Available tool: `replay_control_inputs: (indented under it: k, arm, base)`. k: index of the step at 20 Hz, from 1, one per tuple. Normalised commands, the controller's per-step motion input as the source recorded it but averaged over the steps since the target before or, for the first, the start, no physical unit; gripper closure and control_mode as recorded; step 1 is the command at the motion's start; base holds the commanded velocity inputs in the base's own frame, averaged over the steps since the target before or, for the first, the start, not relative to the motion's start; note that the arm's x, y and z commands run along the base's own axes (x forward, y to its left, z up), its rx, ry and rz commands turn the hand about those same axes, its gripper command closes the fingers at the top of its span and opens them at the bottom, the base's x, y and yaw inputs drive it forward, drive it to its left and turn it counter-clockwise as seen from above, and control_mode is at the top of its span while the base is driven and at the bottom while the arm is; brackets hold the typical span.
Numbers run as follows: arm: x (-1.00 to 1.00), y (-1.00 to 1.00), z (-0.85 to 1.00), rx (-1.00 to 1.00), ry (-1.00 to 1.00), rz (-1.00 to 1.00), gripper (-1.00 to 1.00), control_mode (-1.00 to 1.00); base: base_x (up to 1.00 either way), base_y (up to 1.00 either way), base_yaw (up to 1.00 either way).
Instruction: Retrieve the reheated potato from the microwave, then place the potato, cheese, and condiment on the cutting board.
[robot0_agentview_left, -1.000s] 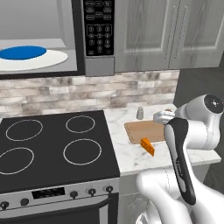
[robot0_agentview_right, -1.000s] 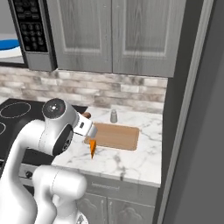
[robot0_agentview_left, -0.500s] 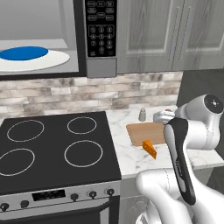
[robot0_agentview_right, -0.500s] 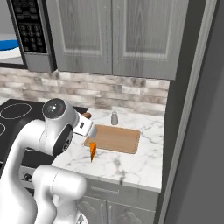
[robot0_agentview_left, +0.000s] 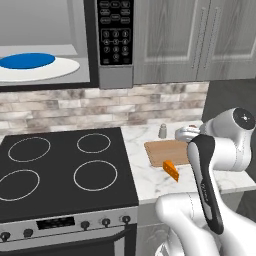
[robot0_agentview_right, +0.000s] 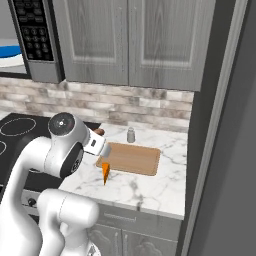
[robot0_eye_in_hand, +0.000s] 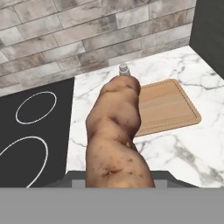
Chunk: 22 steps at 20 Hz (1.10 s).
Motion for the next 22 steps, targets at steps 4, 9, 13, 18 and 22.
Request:
replay_control_inputs:
  k: [4, 9, 13, 18, 22]
  arm:
    - [0.0, 0.0, 0.0, 0.0, 0.0, 0.0, 1.0, 1.0]
    - [0.0, 0.0, 0.0, 0.0, 0.0, 0.0, 1.0, -1.0]
    - [0.0, 0.0, 0.0, 0.0, 0.0, 0.0, 1.0, -1.0]
    - [0.0, 0.0, 0.0, 0.0, 0.0, 0.0, 1.0, -1.0]
    - [0.11, -0.14, -0.15, -0.02, 0.04, -0.02, 1.0, -1.0]
  base:
    - [0.0, 0.0, 0.0]
    - [0.0, 0.0, 0.0]
    - [0.0, 0.0, 0.0]
    - [0.0, 0.0, 0.0]
    - [0.0, 0.0, 0.0]
